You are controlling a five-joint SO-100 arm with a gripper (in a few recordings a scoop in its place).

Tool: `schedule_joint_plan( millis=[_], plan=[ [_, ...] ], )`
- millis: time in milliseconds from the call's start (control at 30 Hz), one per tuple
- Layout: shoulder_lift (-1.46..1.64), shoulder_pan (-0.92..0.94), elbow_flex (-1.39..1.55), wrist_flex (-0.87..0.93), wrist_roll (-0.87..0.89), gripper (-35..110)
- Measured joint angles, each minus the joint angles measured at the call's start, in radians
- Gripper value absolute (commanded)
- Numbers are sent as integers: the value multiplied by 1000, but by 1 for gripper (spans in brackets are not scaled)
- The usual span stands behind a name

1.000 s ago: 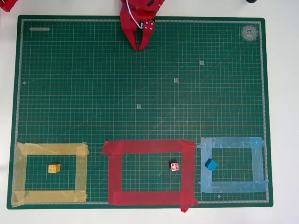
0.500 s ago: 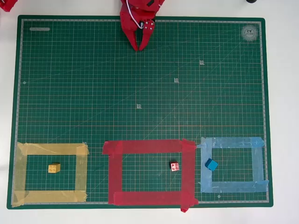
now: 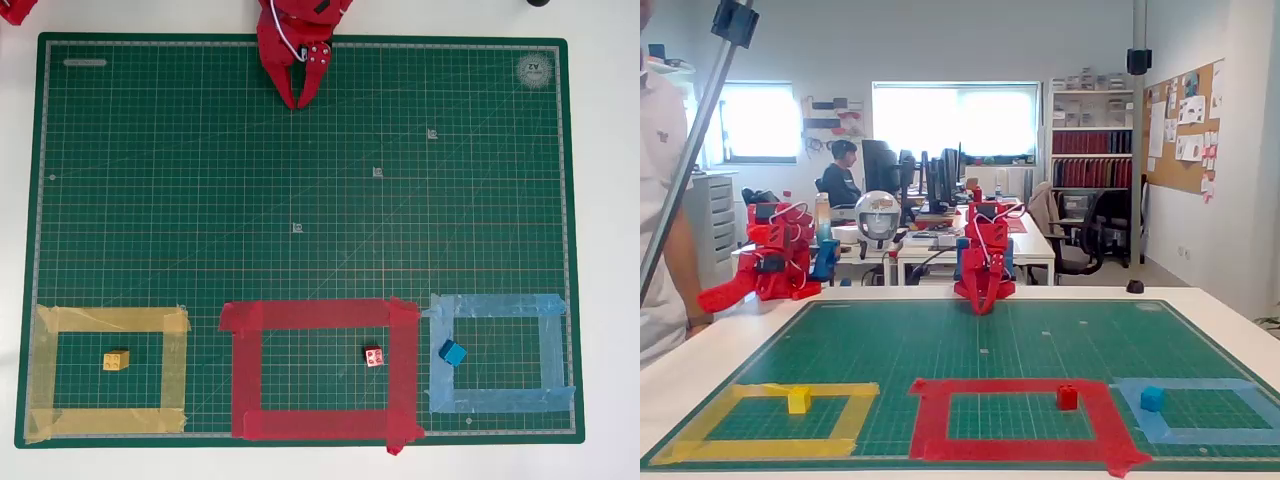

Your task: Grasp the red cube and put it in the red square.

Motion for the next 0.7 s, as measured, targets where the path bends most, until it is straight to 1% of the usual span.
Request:
schedule_joint_plan(
  millis=[700],
  plan=[
    [0,0,0,0,0,0]
  ],
)
